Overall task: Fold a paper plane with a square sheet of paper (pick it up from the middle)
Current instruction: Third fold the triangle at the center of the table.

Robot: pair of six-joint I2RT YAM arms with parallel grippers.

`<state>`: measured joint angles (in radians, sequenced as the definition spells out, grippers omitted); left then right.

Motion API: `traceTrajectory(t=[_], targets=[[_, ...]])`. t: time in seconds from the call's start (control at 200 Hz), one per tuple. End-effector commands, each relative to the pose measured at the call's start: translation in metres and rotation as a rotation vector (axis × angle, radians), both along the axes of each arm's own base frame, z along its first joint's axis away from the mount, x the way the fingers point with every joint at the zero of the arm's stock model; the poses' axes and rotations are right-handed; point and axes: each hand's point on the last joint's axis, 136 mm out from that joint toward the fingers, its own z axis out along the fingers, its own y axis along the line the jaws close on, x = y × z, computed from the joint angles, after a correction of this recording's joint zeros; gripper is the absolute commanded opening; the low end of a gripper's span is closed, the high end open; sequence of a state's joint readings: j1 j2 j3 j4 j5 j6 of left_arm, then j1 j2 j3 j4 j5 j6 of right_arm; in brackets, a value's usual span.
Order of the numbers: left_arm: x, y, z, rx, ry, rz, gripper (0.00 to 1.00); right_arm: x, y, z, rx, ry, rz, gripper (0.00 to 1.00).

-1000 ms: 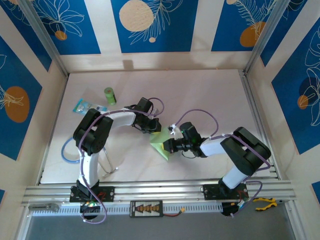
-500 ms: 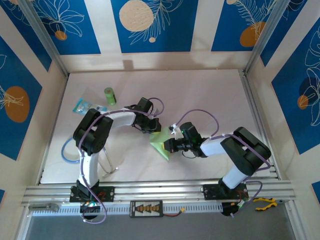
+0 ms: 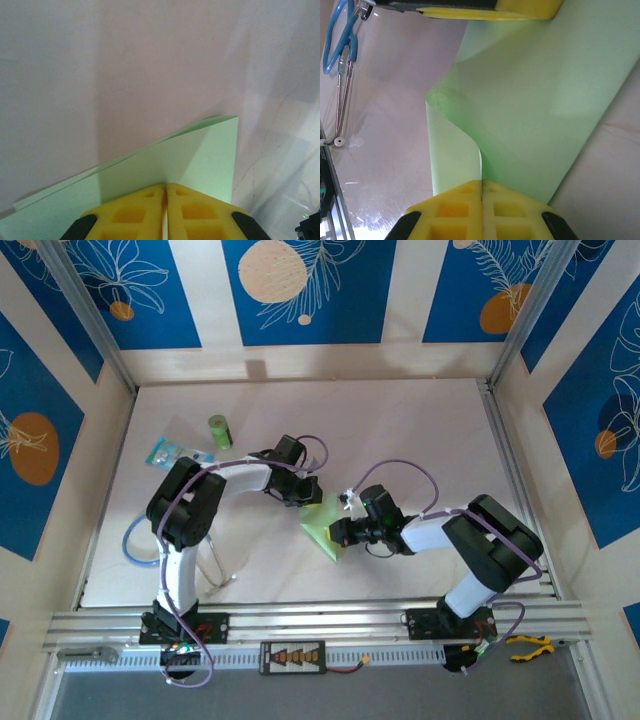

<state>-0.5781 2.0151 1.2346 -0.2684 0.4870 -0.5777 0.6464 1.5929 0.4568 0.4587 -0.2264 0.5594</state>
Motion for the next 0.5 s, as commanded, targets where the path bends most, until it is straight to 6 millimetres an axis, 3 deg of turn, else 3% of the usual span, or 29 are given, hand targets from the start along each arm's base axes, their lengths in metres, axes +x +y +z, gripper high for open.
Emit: traceTrajectory(t=[0.0,0.495], targets=[[-0.0066,0.0121,-0.0124,0.056,0.039,0.024,0.11,0.0012,-0.0037,0.0004,-0.01,0.001,-0.014,0.0],[-0.0068,0.0116,-0.0118,0.053,0.04,0.023,0.11,0.0048,-0.0033,-0.001,-0.024,0.0,-0.02,0.0]])
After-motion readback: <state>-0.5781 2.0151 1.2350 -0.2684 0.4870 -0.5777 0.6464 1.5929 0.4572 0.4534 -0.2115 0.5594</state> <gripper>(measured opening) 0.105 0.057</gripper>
